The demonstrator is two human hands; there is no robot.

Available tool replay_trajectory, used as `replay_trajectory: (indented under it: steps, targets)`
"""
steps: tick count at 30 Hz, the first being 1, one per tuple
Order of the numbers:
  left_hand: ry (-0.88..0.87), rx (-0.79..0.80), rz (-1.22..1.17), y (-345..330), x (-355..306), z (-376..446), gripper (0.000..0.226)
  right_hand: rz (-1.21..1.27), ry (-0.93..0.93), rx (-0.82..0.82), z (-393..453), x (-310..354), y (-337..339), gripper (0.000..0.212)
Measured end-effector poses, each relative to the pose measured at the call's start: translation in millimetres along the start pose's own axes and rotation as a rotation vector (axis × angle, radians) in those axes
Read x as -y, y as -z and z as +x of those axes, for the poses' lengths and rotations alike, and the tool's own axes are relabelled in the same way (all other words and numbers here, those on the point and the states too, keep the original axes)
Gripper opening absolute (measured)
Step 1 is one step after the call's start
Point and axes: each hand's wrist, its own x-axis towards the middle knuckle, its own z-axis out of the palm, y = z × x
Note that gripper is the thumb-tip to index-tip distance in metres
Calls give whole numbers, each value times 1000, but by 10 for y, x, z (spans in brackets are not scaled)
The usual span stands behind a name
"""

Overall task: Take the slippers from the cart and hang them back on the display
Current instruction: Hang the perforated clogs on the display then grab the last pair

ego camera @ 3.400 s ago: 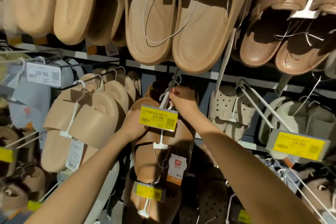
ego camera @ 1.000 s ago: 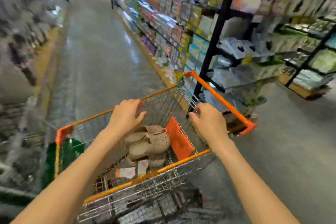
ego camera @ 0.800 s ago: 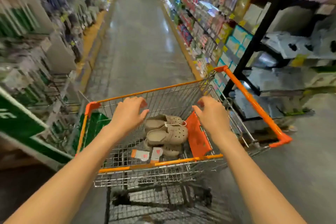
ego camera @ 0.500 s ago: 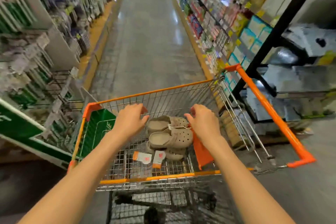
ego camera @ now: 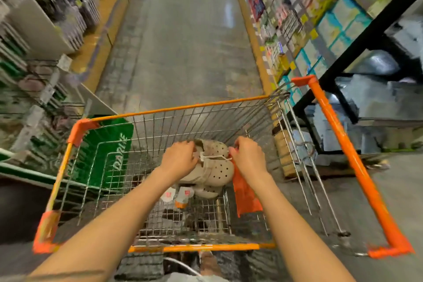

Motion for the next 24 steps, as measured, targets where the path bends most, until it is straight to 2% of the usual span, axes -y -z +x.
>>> replay_trajectory:
  steps: [12,16,24]
  targets:
    - [173,149,-2,-352,-101,737,37,-95,-17,120,859,-380,-268,29]
    - [235,212,-119,-556,-129,861,39,-169,-2,201,1123,-553,-450,30]
    - [346,353,-72,-874,12,1185,56,-180,-4,416,1615,-885,-1034,33]
